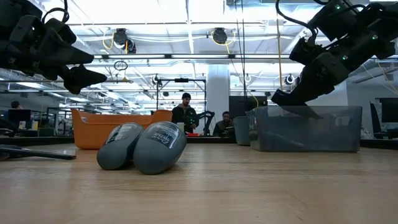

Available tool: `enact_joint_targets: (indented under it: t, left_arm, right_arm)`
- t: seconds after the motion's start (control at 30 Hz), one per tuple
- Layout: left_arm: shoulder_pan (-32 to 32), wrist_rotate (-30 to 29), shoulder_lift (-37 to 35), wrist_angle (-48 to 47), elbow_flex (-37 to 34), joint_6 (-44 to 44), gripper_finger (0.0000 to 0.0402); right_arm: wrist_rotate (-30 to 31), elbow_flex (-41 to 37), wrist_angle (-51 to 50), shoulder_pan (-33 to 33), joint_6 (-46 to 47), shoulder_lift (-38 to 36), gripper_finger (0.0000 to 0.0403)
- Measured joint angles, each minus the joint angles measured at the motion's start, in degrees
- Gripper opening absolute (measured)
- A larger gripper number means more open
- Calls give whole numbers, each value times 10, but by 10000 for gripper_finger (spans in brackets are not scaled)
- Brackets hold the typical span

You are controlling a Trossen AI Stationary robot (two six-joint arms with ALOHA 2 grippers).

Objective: Pick & Place Travel size toiletries
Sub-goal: Put the blue shave cream into the black bin

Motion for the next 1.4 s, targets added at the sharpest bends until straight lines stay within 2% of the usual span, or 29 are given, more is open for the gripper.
enact_joint_targets:
  t: [1.4]
  left_arm:
    - [0,0,0,0,0,0,328]
  right_arm:
    - [1,0,-15,0,0,0,70]
